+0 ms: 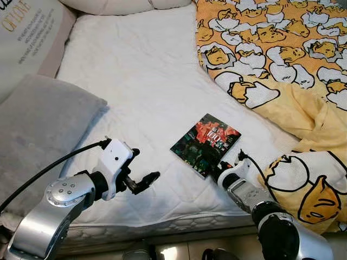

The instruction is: Clean up the room

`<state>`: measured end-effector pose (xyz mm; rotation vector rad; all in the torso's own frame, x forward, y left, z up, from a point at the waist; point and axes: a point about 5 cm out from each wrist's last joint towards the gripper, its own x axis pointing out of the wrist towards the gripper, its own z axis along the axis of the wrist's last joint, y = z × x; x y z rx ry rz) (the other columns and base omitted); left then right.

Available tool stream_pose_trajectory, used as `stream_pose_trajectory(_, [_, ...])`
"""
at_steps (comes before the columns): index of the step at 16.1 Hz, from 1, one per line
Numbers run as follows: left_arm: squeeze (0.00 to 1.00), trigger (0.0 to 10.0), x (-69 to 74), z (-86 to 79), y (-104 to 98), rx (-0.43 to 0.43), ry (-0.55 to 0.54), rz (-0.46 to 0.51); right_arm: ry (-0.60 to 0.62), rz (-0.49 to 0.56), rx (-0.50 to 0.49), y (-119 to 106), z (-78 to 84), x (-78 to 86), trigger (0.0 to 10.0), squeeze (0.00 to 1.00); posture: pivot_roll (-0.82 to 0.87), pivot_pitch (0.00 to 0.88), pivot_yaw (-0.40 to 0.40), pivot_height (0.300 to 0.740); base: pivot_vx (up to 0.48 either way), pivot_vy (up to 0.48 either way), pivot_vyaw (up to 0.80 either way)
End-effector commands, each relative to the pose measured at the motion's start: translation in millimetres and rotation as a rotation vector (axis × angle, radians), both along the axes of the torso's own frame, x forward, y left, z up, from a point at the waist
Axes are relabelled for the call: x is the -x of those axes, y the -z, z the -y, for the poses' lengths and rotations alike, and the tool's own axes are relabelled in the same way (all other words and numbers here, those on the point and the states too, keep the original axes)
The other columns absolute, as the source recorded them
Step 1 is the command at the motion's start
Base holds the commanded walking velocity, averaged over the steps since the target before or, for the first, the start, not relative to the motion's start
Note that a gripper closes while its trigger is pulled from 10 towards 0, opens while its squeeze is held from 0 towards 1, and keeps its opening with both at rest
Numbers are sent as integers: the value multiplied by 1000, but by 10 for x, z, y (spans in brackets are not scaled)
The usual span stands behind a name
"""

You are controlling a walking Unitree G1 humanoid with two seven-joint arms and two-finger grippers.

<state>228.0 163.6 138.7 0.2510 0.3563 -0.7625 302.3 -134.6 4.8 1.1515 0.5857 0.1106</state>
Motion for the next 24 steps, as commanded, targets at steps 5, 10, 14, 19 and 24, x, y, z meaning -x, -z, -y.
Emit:
stream_pose_trajectory(5, [1000,10000,-4,7,-24,2,-12,10,49,-11,-14,17,63,9,0,0,181,141,42,740,0,0,0])
stream_pose_trajectory(10, [1000,10000,-65,20,-31,23,-28,26,53,37,-32,-50,96,-43,0,0,171,118,38,740,0,0,0])
stream_pose_trajectory(14, [1000,10000,-198,46,-21,85,-70,44,36,119,-33,-168,216,-117,0,0,119,47,31,740,0,0,0])
stream_pose_trajectory(19, [1000,10000,-556,110,-85,331,-178,32,-75,322,-59,-420,418,-185,0,0,42,0,37,740,0,0,0])
stream_pose_trajectory(24, [1000,10000,-872,223,-97,628,-230,-126,-236,563,-97,-738,593,-118,0,0,-2,0,47,740,0,0,0])
